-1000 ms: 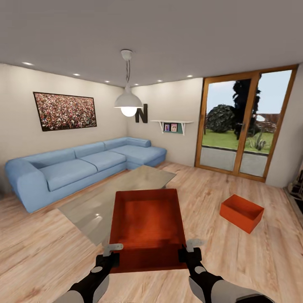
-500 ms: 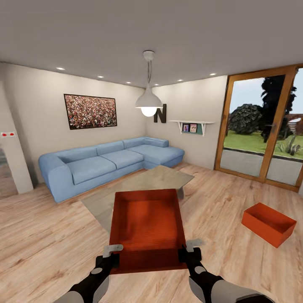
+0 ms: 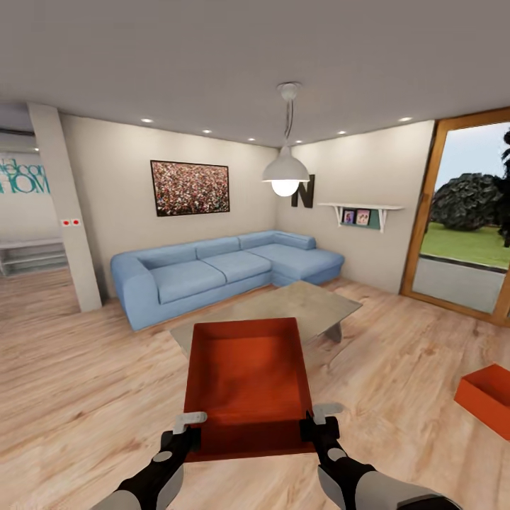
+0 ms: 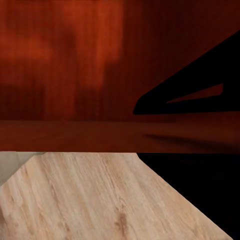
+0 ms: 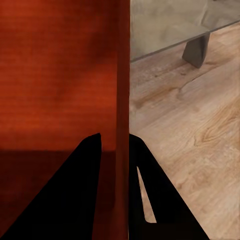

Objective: Move the two storage containers from the living room to the garage. In the garage, place one container on the floor and stack the other container on top of it (either order is fine).

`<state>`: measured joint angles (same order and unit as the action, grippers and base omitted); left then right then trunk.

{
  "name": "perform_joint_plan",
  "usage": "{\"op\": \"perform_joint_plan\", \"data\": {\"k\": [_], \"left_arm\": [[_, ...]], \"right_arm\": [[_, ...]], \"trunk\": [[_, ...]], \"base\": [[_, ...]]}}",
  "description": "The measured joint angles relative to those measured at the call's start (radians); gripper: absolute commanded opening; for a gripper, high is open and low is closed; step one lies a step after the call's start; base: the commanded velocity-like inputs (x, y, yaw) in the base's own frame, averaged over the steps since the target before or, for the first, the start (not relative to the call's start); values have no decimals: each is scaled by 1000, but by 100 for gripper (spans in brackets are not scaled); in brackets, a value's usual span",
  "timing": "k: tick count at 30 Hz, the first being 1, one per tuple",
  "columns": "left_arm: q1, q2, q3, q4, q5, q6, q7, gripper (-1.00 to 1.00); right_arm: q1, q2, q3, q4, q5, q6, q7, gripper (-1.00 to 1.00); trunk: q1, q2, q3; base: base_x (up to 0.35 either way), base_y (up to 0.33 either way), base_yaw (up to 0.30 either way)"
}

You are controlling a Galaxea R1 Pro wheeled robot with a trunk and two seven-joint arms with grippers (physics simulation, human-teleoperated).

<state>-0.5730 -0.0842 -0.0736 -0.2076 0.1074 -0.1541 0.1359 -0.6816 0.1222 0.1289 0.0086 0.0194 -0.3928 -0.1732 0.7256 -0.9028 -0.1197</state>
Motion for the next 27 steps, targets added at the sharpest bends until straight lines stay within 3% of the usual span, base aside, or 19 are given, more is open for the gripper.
{"op": "perform_joint_plan", "data": {"k": [27], "left_arm": [[0,0,-2,1,3,-1,0,-100]], "right_arm": [[0,0,1,0,-1,0,0,-100]], "trunk": [[0,0,0]], "base": [[147,0,300]]}}
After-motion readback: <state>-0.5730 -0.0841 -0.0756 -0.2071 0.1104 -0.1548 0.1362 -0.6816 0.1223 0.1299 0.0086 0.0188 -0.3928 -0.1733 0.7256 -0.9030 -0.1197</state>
